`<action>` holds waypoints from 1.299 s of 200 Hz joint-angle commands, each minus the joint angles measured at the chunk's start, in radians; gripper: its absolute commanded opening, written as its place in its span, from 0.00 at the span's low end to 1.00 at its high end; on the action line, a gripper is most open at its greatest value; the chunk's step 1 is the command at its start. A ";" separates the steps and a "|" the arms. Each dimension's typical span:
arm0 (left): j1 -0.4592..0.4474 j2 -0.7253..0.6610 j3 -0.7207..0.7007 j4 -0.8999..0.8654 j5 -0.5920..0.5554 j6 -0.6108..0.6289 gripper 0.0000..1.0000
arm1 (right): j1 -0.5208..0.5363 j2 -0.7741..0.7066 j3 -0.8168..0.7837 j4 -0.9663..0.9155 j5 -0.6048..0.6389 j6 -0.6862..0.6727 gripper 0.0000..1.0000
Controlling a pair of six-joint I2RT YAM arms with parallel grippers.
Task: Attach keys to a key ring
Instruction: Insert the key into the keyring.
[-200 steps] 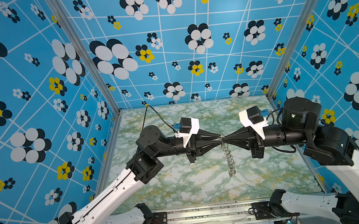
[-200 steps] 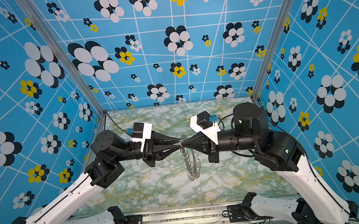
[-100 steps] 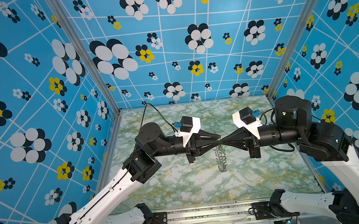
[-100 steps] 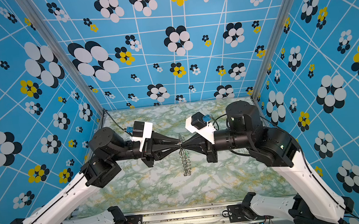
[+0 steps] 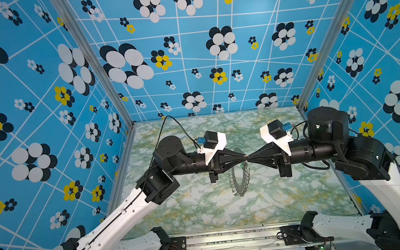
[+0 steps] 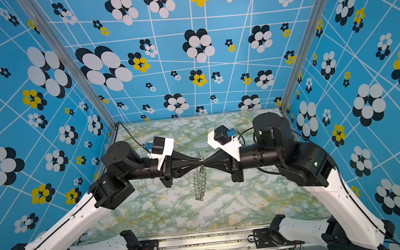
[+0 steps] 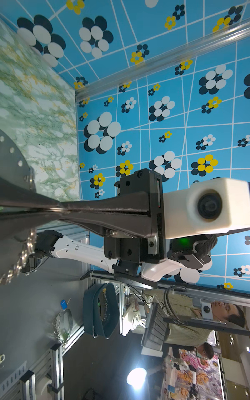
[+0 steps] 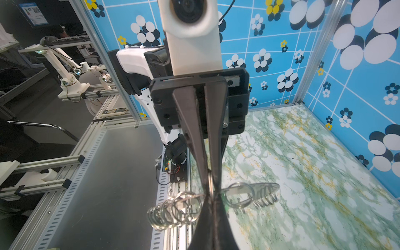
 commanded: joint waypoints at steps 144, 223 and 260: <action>-0.004 0.008 0.022 0.160 0.028 -0.038 0.00 | 0.003 -0.092 -0.165 0.129 0.039 0.039 0.43; -0.004 0.014 0.018 0.192 0.035 -0.063 0.00 | 0.003 -0.111 -0.219 0.217 0.052 0.059 0.42; -0.003 0.011 0.013 0.192 0.034 -0.061 0.00 | 0.003 -0.111 -0.228 0.238 0.054 0.075 0.34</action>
